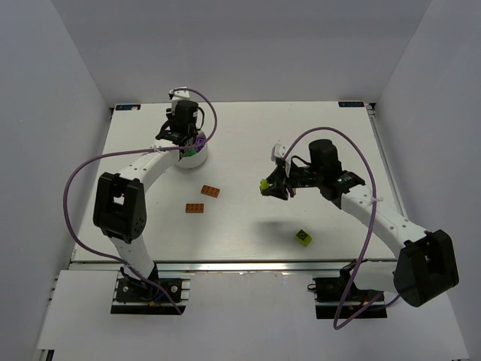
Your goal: Sort the legos into containers by color
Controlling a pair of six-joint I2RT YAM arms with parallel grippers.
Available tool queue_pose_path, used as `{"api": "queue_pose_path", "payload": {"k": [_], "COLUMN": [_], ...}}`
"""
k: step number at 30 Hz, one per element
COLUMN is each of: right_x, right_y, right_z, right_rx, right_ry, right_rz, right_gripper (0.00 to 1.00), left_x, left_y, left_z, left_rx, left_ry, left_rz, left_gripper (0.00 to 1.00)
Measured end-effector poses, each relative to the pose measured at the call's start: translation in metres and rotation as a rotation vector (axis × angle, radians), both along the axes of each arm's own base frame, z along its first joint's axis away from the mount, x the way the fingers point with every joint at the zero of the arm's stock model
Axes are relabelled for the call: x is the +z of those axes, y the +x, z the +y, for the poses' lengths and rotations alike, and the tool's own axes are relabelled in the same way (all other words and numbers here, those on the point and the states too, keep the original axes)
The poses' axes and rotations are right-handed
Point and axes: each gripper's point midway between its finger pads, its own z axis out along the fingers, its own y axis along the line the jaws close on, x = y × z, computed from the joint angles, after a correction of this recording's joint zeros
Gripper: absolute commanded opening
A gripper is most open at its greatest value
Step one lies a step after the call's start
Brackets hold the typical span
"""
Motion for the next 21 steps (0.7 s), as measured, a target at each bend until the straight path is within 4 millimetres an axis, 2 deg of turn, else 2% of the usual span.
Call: {"api": "queue_pose_path", "payload": {"k": [3, 6, 7, 10, 16, 19, 21], "right_x": [0.0, 0.0, 0.0, 0.0, 0.0, 0.0, -0.002], "right_y": [0.0, 0.0, 0.0, 0.0, 0.0, 0.0, 0.0], "right_z": [0.0, 0.0, 0.0, 0.0, 0.0, 0.0, 0.0], "right_rx": [0.0, 0.0, 0.0, 0.0, 0.0, 0.0, 0.0], "right_ry": [0.0, 0.0, 0.0, 0.0, 0.0, 0.0, -0.002], "right_rz": [0.0, 0.0, 0.0, 0.0, 0.0, 0.001, 0.004], "right_gripper": [0.0, 0.0, 0.0, 0.0, 0.0, 0.0, 0.0], "left_x": [-0.011, -0.021, -0.023, -0.021, -0.012, -0.003, 0.009], "left_y": [0.005, 0.006, 0.005, 0.006, 0.008, 0.004, 0.0], "left_z": [-0.002, -0.002, -0.002, -0.002, -0.011, -0.016, -0.02], "left_rx": [0.0, 0.0, 0.0, -0.001, -0.04, -0.072, -0.101], "left_ry": [0.006, 0.014, 0.016, 0.015, -0.017, -0.039, -0.062], "left_rz": [0.018, 0.042, 0.047, 0.046, 0.039, 0.031, 0.01], "left_gripper": [0.25, 0.41, 0.52, 0.66, 0.77, 0.77, 0.72]}}
